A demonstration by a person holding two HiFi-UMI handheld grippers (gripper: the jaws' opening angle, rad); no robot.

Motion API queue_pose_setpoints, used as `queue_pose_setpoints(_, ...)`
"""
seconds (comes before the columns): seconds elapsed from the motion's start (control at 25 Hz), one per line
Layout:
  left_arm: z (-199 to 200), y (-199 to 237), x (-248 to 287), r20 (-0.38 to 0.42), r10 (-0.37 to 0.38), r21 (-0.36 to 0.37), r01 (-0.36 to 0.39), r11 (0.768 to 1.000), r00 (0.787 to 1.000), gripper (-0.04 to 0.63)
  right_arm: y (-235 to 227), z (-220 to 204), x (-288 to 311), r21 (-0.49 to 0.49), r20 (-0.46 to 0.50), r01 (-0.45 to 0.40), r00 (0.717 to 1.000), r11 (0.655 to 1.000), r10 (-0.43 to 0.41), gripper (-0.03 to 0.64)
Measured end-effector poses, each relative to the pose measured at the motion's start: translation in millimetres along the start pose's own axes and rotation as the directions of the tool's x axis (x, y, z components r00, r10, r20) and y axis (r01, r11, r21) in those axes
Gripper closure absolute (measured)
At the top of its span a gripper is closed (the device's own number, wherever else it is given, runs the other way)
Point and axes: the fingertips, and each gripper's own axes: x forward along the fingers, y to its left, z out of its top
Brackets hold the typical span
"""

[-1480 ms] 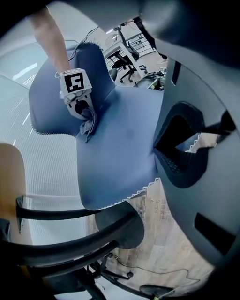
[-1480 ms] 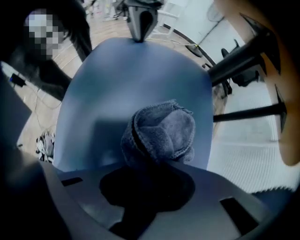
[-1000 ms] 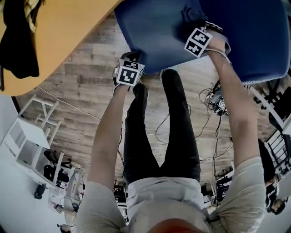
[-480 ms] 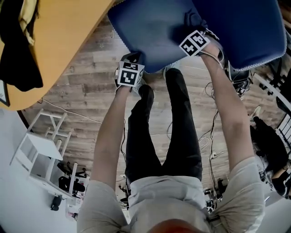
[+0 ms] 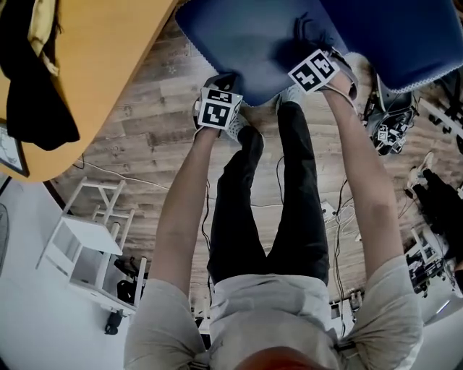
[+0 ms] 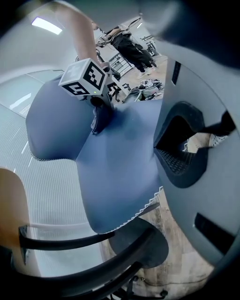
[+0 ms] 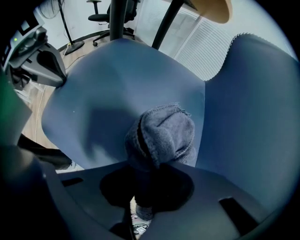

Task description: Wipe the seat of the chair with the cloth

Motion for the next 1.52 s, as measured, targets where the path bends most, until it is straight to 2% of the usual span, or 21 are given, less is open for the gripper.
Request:
queue_pose_setpoints(0.2, 1.3, 0.3, -0.1, -0.001, -0.015, 0.020, 0.015, 1.000, 1.000, 0.569, 29.0, 4.7, -9.9, 0.037, 0.042, -0.033, 0.999, 0.999, 0.032, 0.552)
queue_pose_setpoints(0.56, 0.0, 0.3, -1.2, 0.047, -0.007, -0.021, 0.008, 1.000, 0.999, 0.568, 61.7, 5.8, -21.9, 0.084, 0.100, -0.112, 0.990, 0.990, 0.103, 0.551)
queue_pose_setpoints(0.8, 2.5, 1.2, -2.2, 0.082, -0.003, -0.065, 0.009, 0.998, 0.997, 0.569, 79.1, 11.1, -31.2, 0.069, 0.120, -0.189, 0.976, 0.980, 0.180, 0.551)
queue_pose_setpoints(0.96, 0.9, 1.8, -2.5, 0.076, 0.005, -0.076, 0.001, 0.997, 0.997, 0.568, 102.0, 19.4, -41.5, 0.072, 0.135, -0.239, 0.964, 0.968, 0.228, 0.551)
queue_pose_setpoints(1.2, 0.7, 2.1, -2.0, 0.069, 0.000, -0.069, 0.005, 0.998, 0.998, 0.569, 132.5, 26.6, -46.6, 0.063, 0.150, -0.275, 0.953, 0.959, 0.263, 0.551)
queue_pose_setpoints(1.4, 0.6, 1.6, -2.7, 0.072, 0.007, -0.130, 0.002, 0.991, 0.997, 0.569, 146.7, 31.7, -52.8, 0.055, 0.162, -0.290, 0.947, 0.955, 0.278, 0.551)
queue_pose_setpoints(1.52, 2.2, 0.6, -4.5, 0.078, 0.000, -0.135, 0.010, 0.991, 0.997, 0.568, 154.8, 33.7, -55.3, 0.036, 0.168, -0.298, 0.943, 0.954, 0.288, 0.551)
